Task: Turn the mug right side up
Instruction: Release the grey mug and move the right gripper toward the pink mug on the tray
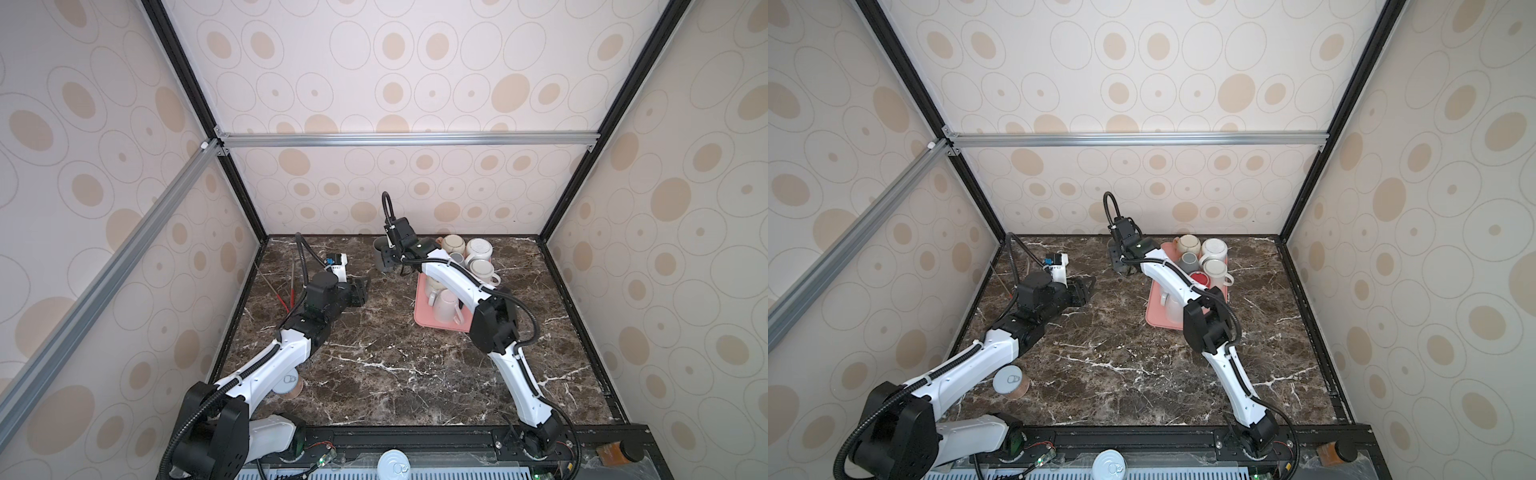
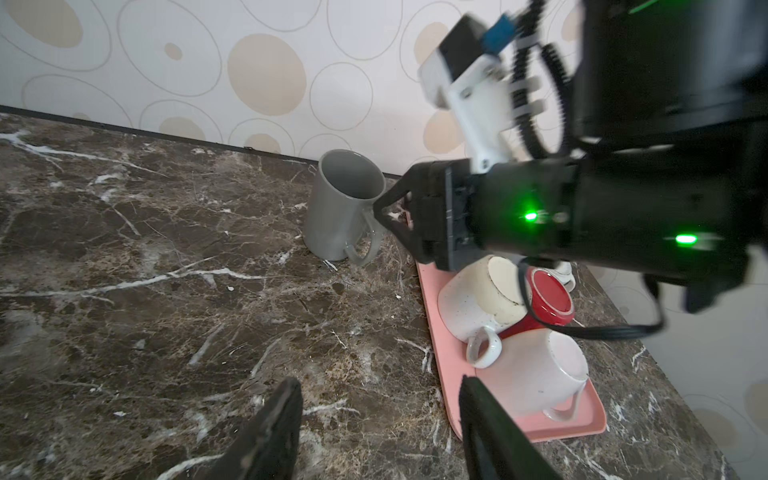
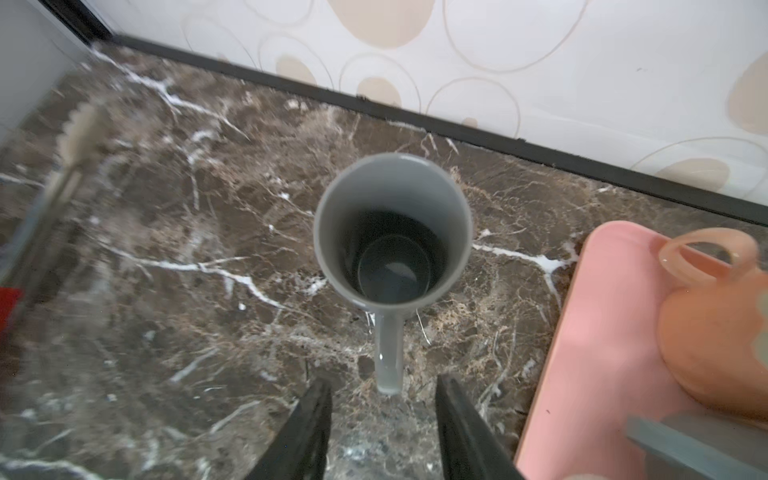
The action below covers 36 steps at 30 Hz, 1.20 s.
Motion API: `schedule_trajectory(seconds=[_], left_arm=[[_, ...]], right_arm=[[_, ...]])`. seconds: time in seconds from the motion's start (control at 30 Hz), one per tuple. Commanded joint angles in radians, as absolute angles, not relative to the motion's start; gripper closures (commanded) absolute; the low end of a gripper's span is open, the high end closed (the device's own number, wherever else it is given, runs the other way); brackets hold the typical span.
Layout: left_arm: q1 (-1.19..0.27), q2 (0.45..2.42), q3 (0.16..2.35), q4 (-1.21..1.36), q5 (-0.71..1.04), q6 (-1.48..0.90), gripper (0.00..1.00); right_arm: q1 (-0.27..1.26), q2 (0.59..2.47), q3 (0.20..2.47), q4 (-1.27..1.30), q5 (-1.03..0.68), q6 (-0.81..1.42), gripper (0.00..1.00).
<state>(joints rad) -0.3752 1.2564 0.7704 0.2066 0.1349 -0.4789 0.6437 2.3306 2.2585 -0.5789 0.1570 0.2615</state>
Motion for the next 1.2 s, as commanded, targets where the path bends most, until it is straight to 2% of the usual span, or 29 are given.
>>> schedule_trajectory(seconds=[0.0, 0.23, 0.47, 0.53, 0.57, 0.7, 0.77, 0.97, 1.17], left_arm=[[-0.382, 1.307, 0.853, 0.094, 0.153, -0.501, 0.41], [-0.498, 1.415, 0.938, -0.018, 0.091, -0.540, 0.42], [-0.636, 1.521, 0.976, 0.030, 0.073, -0.581, 0.44], [-0.663, 1.560, 0.997, 0.049, 0.112, -0.590, 0.44], [-0.673, 1.578, 1.008, 0.056, 0.130, -0.596, 0.45], [-0.703, 1.623, 1.045, 0.065, 0.159, -0.598, 0.45], [-0.710, 1.631, 1.056, 0.060, 0.164, -0.596, 0.45], [-0.712, 1.614, 1.046, 0.050, 0.165, -0.585, 0.45], [-0.713, 1.590, 1.041, 0.011, 0.158, -0.562, 0.44]], right_arm=[[0.627, 2.111, 2.072, -0.500, 0.113, 0.333, 0.55], [0.565, 1.785, 1.621, -0.408, 0.085, 0.392, 0.55], [0.425, 1.525, 1.227, -0.443, 0.122, 0.441, 0.55], [0.387, 1.481, 1.141, -0.446, 0.122, 0.443, 0.57], [0.368, 1.461, 1.101, -0.444, 0.118, 0.443, 0.61], [0.314, 1.455, 0.996, -0.381, 0.093, 0.434, 0.79], [0.305, 1.489, 1.000, -0.376, 0.078, 0.424, 0.83], [0.306, 1.616, 1.053, -0.348, -0.061, 0.420, 0.79], [0.367, 1.630, 1.025, -0.319, -0.119, 0.461, 0.80]])
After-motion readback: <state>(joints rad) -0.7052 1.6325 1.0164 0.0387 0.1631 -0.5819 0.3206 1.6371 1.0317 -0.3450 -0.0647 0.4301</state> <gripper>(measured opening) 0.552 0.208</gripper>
